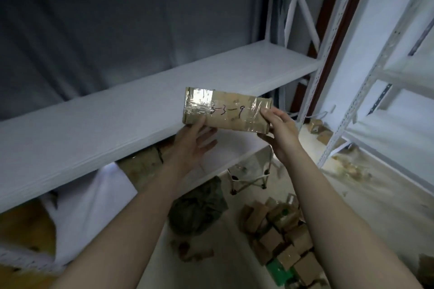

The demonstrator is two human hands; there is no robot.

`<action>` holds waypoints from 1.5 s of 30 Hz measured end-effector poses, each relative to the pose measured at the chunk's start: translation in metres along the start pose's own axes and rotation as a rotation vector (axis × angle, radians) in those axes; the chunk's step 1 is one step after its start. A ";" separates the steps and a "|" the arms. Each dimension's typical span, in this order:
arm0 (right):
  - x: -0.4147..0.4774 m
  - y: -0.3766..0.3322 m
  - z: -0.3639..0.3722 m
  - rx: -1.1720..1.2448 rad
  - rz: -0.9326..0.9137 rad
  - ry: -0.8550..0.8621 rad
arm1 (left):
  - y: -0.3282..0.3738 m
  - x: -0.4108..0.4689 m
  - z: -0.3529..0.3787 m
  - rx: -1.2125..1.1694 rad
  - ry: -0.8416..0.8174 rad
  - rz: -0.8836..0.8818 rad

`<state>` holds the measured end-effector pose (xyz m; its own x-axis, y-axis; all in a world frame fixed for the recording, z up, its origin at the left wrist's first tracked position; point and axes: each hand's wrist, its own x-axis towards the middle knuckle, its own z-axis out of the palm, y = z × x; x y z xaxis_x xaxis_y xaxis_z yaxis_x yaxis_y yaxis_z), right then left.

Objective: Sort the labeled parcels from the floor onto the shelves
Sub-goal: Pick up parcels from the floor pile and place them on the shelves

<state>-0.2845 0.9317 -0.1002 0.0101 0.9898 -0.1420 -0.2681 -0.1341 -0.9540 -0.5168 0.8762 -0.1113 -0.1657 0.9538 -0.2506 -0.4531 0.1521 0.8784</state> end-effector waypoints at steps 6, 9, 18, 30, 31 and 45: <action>0.018 -0.024 0.049 0.006 -0.055 -0.136 | 0.049 -0.025 -0.040 0.071 0.142 0.196; 0.027 -0.030 0.062 -0.024 -0.077 -0.181 | 0.058 -0.033 -0.045 0.098 0.204 0.235; 0.052 -0.036 0.069 -0.070 -0.098 -0.290 | 0.053 -0.042 -0.032 0.199 0.427 0.332; 0.081 0.013 0.032 -0.323 -0.075 -0.372 | -0.014 -0.046 -0.021 0.250 0.640 0.213; 0.082 0.020 0.026 -0.330 -0.058 -0.377 | -0.023 -0.046 -0.021 0.247 0.650 0.186; 0.109 0.123 -0.054 -0.248 0.577 -0.423 | -0.134 -0.003 -0.010 0.263 0.588 -0.280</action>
<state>-0.2639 1.0208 -0.2470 -0.4501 0.6863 -0.5713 0.1067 -0.5939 -0.7975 -0.4649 0.8506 -0.2324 -0.5540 0.5824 -0.5949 -0.3331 0.4998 0.7995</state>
